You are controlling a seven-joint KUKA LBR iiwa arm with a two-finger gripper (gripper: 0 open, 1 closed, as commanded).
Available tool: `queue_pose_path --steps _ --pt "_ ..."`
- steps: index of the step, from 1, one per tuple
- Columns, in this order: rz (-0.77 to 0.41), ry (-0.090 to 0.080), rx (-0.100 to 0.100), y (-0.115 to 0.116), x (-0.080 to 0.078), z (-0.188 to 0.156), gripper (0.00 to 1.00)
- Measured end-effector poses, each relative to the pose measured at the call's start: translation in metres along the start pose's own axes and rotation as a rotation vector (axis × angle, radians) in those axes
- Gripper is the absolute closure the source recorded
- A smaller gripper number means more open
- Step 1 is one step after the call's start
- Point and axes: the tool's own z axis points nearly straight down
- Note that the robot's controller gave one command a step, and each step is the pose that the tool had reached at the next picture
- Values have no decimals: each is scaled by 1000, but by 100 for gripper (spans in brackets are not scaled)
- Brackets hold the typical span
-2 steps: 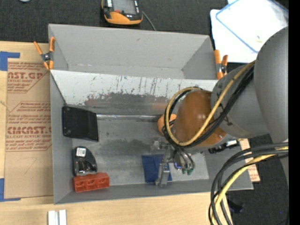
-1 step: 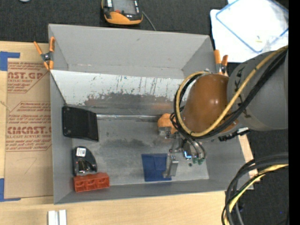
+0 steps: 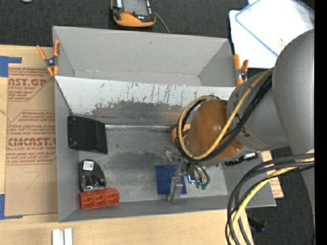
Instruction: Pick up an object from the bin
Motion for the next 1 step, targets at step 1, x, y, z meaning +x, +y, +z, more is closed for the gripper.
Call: queue_pose_path --steps 1 --pt "31 -6 1 10 8 -8 0"
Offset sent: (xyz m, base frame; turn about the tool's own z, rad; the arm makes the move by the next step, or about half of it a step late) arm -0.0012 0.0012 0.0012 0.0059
